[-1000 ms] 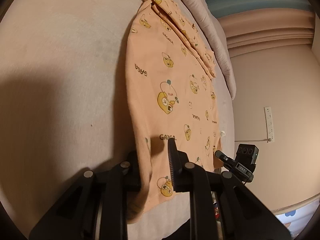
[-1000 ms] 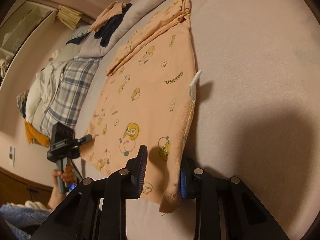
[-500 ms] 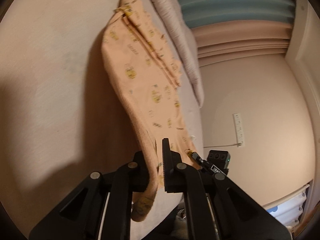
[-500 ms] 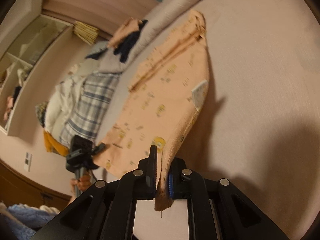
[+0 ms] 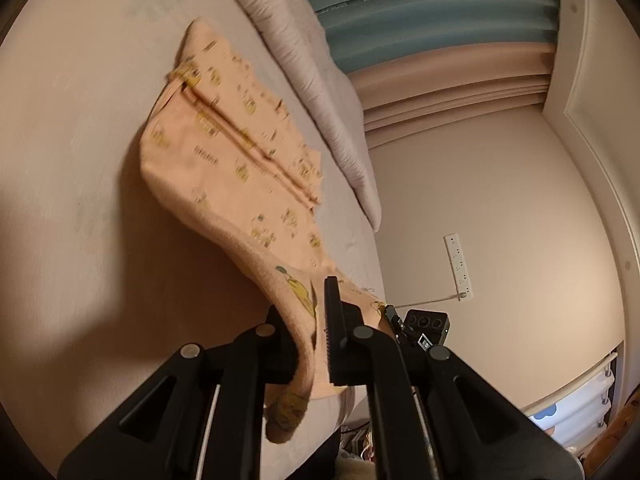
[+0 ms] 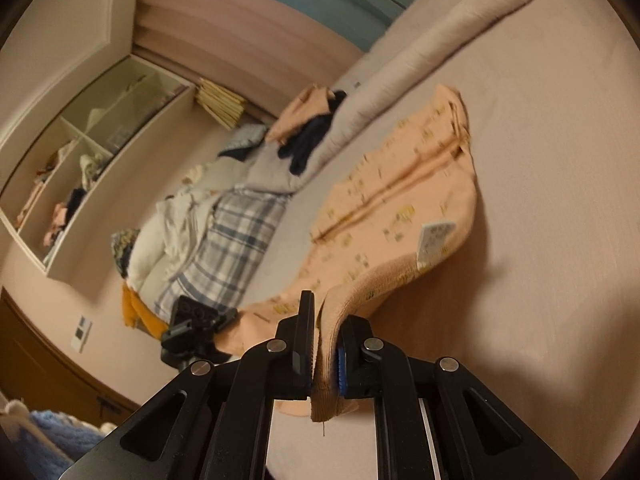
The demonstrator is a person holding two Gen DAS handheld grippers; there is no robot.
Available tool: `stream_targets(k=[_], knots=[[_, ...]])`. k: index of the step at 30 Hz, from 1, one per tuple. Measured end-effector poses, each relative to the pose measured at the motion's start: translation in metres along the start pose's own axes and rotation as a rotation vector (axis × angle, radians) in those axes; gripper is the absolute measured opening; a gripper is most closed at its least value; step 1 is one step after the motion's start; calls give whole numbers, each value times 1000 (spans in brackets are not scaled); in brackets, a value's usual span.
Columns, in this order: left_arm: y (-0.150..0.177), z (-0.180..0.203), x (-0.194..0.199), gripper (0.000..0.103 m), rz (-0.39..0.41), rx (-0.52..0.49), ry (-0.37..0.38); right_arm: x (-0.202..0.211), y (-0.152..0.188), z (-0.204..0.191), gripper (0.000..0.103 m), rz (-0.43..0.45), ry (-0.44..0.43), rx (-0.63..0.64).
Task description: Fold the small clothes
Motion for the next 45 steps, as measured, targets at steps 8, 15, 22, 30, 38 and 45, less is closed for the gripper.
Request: stream_targets(k=[8, 15, 22, 30, 38, 45], knots=[[-35, 14, 4, 5, 36, -45, 3, 3, -34, -7, 12, 64, 20, 51], [-74, 16, 0, 5, 66, -65, -18, -8, -64, -12, 12, 83, 107, 128], [-109, 11, -4, 5, 92, -69, -33, -18, -99, -1, 12, 116, 202, 137], [-149, -9, -17, 5, 89, -32, -35, -39, -131, 20, 12, 102, 262, 105], [-163, -39, -37, 3, 66, 52, 3, -58, -141, 26, 12, 56, 291, 106], [-185, -30, -26, 3, 130, 50, 63, -62, -163, 21, 12, 89, 285, 108]])
Point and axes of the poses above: each gripper's, at about its wrist camera, not at the fingertips, and x roughly against the way its jaws point, z to its right, y to its underside, the point moved 4 cm from there along -x, roughly the way its jaws point, and after that the axes turned 11 degrees about -z, right-handed, at the moved point
